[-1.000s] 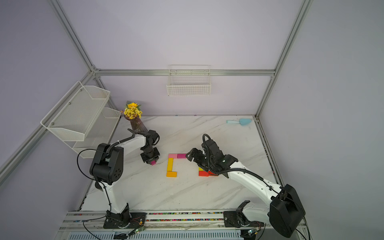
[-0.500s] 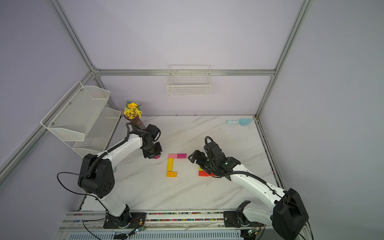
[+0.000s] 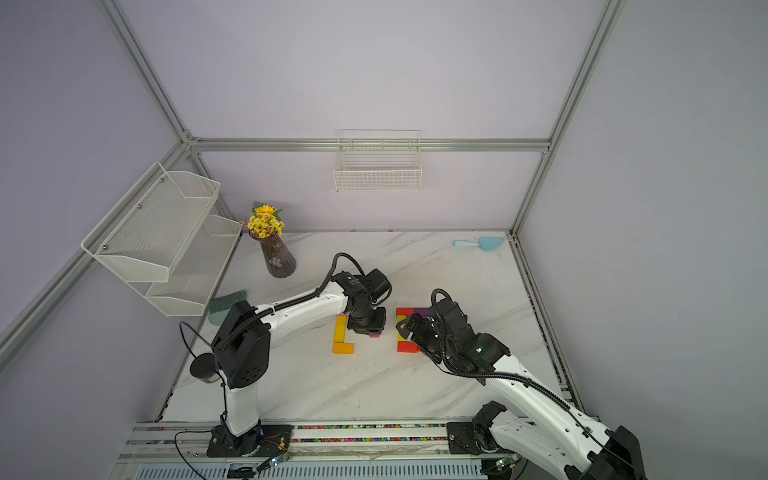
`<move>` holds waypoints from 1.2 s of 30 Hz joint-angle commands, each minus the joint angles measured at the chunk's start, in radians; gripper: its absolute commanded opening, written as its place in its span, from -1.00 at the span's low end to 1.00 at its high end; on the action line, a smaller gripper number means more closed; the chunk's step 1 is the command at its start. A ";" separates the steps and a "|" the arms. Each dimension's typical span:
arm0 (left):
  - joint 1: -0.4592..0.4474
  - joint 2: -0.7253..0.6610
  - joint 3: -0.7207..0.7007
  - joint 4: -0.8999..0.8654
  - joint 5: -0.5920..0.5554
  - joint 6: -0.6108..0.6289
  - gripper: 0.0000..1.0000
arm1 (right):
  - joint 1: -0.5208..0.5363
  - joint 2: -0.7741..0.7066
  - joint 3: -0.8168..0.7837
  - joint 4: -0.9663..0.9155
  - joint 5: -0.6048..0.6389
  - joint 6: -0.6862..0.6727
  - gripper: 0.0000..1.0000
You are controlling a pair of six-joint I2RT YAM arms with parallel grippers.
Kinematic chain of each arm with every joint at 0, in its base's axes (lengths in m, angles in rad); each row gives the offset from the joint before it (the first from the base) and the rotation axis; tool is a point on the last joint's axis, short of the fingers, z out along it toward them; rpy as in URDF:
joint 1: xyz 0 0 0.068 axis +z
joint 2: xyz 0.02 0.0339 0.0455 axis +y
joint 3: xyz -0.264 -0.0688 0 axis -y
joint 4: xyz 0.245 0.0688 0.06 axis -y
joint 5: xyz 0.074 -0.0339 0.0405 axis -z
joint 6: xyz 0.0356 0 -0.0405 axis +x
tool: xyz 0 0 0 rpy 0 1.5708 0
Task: Assemble the letter c with building blocks
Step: Place the building block at the center of the board.
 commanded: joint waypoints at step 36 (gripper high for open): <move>-0.015 -0.163 -0.205 0.148 0.103 -0.041 0.28 | 0.001 -0.074 -0.036 -0.103 0.051 0.105 0.89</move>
